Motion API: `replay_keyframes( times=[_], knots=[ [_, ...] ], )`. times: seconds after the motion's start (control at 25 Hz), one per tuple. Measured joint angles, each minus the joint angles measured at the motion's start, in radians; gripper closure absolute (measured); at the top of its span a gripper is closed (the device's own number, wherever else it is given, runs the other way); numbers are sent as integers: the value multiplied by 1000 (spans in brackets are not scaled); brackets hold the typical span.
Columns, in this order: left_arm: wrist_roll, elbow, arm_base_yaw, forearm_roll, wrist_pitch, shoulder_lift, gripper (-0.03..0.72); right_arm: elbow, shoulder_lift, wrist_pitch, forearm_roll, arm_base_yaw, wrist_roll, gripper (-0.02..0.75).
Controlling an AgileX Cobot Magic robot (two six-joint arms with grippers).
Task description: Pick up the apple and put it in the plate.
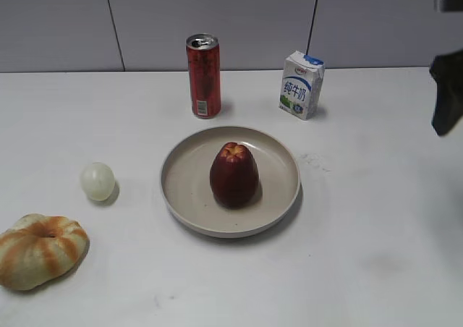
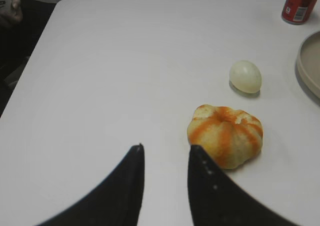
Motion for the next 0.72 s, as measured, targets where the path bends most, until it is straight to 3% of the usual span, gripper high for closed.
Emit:
replay_keyframes(
  times=[0.32, 0.72],
  knots=[
    [0, 0, 0, 0, 0, 0, 452, 413, -343, -108, 0, 0, -3, 146],
    [0, 0, 0, 0, 0, 0, 452, 680, -678, -180, 0, 0, -3, 147]
  ],
)
